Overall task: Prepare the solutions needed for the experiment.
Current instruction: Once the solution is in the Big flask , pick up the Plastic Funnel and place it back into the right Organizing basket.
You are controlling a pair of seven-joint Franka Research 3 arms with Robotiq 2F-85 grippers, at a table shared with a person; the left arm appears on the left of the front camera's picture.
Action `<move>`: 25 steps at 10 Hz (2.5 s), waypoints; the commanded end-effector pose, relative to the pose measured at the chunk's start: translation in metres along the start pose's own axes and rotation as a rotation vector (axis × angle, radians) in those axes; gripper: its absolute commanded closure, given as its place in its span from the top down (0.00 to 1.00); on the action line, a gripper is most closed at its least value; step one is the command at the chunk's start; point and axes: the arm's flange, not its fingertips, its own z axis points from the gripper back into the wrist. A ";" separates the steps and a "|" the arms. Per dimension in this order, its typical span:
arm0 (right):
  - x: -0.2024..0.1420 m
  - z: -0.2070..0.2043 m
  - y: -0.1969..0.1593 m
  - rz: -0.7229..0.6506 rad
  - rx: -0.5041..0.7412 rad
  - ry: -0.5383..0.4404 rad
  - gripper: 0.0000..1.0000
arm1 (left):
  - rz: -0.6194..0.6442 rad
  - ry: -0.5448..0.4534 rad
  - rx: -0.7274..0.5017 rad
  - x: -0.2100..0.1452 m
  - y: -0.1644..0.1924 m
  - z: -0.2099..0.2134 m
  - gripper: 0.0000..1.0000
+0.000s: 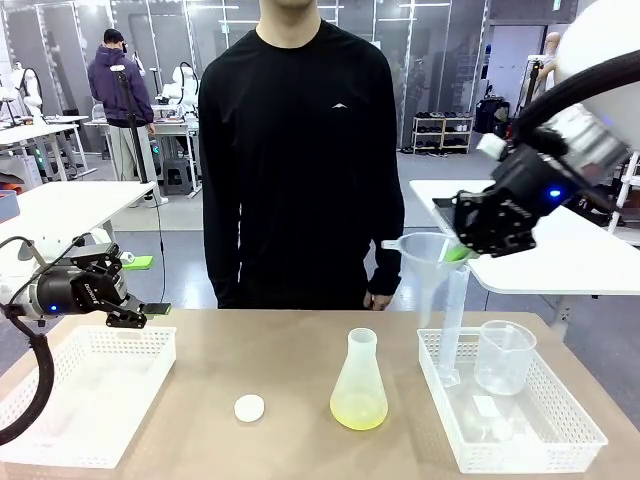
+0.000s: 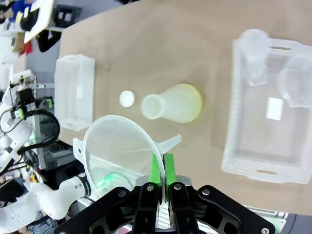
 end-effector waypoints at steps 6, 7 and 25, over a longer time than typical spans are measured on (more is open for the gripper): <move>0.007 0.037 -0.102 -0.112 -0.037 0.001 0.00 | -0.007 -0.002 -0.006 0.000 -0.001 -0.001 1.00; 0.005 0.033 -0.110 -0.115 -0.034 0.024 0.00 | -0.007 -0.002 -0.006 0.000 -0.001 -0.001 1.00; -0.002 -0.095 -0.189 -0.253 -0.231 0.102 0.46 | -0.007 -0.002 -0.006 0.000 -0.001 -0.001 1.00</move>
